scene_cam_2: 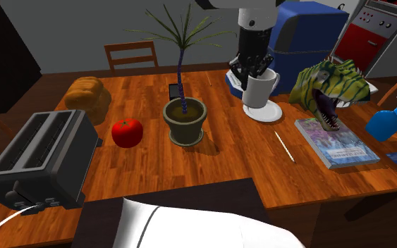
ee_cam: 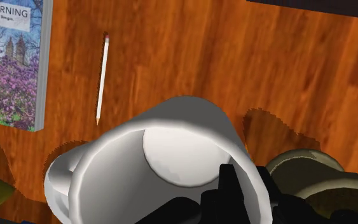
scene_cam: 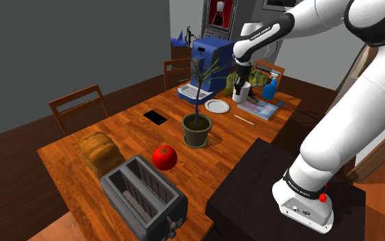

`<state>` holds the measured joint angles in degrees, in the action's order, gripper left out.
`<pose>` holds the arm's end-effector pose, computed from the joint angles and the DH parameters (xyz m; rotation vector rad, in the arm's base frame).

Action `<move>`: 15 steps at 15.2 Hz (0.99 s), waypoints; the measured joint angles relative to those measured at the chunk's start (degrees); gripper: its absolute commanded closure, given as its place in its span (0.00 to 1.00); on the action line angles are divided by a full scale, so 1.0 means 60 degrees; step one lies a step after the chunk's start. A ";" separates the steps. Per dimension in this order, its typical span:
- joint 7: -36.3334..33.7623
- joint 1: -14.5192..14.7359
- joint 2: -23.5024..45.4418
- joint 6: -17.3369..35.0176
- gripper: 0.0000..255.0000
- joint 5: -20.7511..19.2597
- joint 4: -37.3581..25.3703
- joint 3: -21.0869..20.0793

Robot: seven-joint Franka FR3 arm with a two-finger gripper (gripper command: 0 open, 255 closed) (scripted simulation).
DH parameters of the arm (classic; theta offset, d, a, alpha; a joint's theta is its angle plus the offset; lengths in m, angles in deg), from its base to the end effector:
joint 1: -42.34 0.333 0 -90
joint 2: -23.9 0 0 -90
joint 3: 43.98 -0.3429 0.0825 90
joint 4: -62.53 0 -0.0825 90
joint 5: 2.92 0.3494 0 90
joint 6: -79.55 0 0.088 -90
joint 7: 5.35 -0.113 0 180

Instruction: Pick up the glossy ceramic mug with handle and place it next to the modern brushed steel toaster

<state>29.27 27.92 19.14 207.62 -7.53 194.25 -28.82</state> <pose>0.4093 -0.2373 0.4248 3.0896 0.2131 -0.0123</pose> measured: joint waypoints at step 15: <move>-0.3390 0.1278 -0.3075 -0.0192 1.00 0.0031 0.3060 -0.2127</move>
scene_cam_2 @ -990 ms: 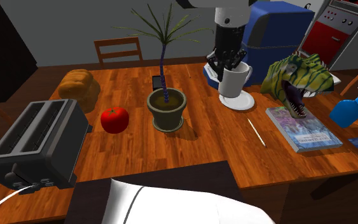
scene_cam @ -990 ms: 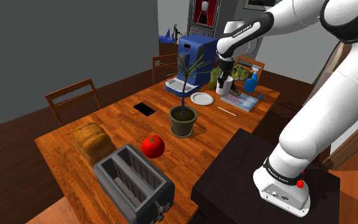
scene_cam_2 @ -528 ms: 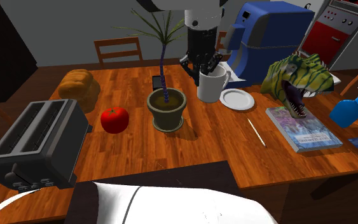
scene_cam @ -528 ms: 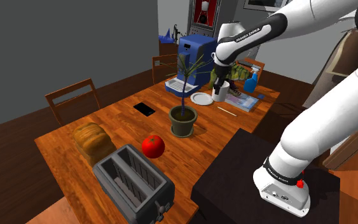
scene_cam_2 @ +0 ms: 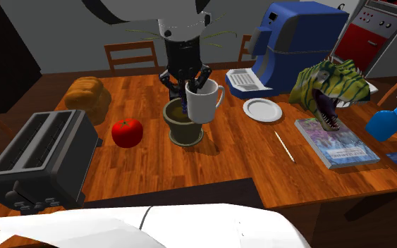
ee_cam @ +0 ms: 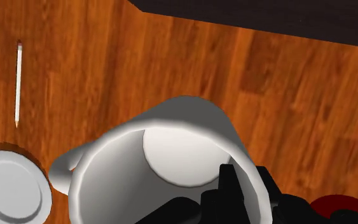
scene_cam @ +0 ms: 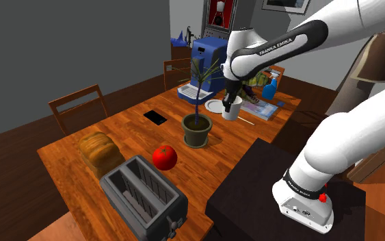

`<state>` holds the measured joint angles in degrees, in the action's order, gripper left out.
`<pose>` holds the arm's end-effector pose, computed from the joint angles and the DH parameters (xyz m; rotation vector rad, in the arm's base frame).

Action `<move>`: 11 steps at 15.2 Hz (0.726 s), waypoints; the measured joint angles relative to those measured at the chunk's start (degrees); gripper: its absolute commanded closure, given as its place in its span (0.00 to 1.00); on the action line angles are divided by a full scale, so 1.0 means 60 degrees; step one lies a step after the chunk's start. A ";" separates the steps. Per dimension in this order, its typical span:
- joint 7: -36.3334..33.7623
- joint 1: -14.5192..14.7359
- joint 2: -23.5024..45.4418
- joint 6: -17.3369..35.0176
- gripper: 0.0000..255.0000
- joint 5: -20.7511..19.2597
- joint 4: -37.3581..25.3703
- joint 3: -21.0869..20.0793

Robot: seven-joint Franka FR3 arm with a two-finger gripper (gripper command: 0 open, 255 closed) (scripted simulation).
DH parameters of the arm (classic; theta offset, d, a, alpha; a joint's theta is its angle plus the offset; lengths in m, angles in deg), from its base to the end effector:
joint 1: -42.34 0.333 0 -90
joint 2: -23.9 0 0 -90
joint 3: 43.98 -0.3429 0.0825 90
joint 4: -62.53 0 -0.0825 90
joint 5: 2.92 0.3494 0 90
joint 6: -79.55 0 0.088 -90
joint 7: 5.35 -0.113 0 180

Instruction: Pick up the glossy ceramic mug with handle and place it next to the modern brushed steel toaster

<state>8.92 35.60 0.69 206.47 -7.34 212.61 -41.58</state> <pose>0.3529 -0.0600 0.4240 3.0896 0.2155 -0.0127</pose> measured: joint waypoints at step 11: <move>-0.2635 0.1522 -0.0855 -0.0329 1.00 0.1187 0.0611 -0.2053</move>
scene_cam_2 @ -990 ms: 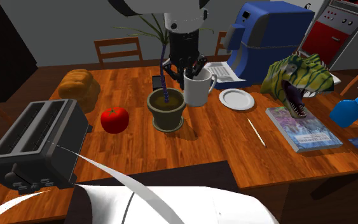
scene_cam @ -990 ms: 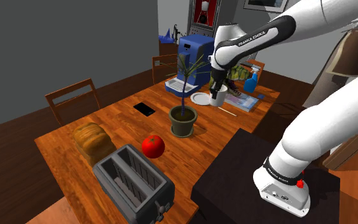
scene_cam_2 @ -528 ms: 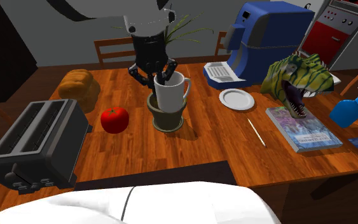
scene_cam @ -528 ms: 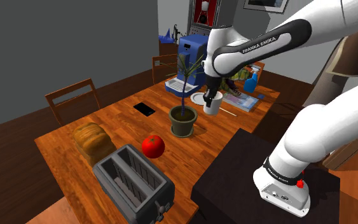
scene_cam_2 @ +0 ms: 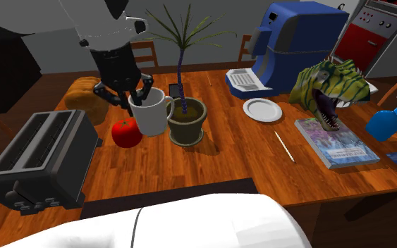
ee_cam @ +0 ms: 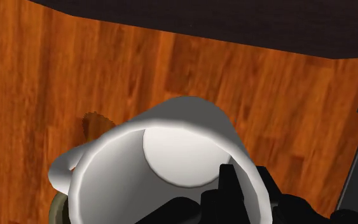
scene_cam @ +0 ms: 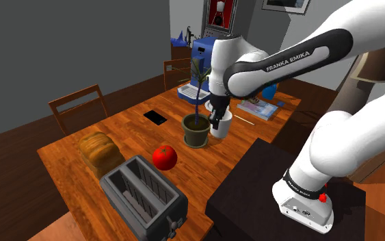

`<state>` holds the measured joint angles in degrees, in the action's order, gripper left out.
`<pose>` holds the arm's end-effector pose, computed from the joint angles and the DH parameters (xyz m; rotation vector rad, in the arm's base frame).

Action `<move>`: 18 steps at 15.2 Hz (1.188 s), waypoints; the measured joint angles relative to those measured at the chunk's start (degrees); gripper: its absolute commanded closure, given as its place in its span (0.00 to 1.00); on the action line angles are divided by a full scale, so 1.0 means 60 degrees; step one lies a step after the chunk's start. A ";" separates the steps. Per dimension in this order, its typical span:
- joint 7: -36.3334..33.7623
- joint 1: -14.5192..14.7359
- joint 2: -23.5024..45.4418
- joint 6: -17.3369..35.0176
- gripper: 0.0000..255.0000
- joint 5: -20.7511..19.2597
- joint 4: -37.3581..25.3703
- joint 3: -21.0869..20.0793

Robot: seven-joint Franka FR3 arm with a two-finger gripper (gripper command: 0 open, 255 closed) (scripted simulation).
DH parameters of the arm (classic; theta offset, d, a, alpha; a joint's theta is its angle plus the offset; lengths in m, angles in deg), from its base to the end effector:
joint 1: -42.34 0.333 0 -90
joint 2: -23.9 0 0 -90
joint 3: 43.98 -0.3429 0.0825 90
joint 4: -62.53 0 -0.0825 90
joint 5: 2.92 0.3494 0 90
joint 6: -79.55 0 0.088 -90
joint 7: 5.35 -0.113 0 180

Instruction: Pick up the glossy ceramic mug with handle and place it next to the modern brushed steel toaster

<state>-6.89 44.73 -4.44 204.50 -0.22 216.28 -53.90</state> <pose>0.3221 0.0729 0.4226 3.0894 0.2162 -0.0128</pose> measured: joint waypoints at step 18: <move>-0.1921 0.0866 0.1096 0.1569 1.00 0.0711 0.0478 -0.1632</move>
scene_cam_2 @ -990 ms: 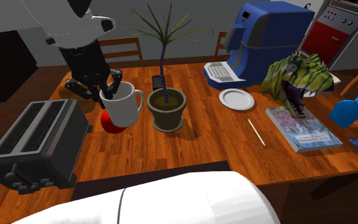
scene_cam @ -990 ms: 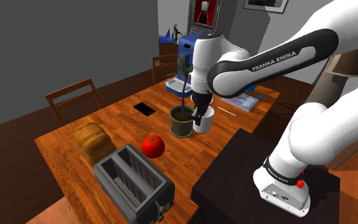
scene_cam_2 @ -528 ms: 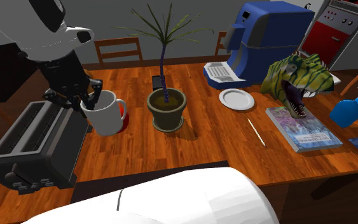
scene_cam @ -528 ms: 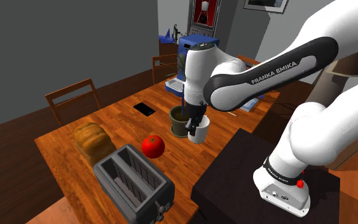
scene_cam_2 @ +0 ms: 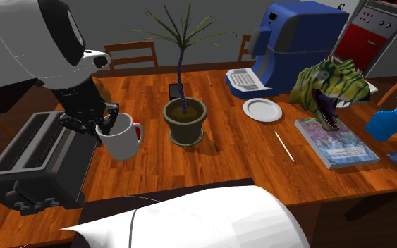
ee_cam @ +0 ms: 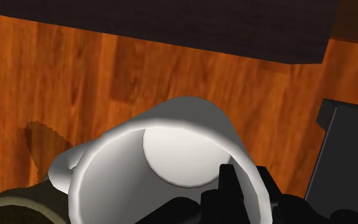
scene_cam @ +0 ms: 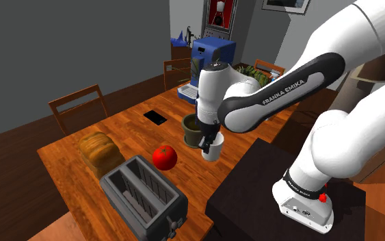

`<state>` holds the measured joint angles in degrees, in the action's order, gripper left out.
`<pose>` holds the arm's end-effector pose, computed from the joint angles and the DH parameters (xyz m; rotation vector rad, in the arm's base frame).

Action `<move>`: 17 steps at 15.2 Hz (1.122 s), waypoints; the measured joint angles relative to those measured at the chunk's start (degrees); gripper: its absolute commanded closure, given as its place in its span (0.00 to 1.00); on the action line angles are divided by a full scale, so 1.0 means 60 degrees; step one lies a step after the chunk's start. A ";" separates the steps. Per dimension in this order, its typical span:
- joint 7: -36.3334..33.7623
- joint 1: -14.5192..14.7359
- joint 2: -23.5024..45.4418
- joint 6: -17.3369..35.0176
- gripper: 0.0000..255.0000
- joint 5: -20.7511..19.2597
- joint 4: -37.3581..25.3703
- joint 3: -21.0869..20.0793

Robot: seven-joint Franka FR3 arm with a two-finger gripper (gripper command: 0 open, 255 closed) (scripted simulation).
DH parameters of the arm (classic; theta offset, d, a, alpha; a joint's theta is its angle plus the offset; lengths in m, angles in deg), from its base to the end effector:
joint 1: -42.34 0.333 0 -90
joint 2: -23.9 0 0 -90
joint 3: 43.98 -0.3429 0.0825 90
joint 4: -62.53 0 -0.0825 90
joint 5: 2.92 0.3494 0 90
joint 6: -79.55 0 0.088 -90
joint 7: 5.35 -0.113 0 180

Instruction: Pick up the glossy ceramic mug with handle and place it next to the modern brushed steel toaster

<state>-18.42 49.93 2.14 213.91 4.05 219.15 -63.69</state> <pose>0.3054 0.1571 0.3728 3.0891 0.2129 -0.0139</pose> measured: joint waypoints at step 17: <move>-0.0878 -0.0531 0.2525 0.2986 1.00 -0.1039 0.0542 -0.0487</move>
<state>-23.68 46.74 17.29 231.82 -2.19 222.40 -66.61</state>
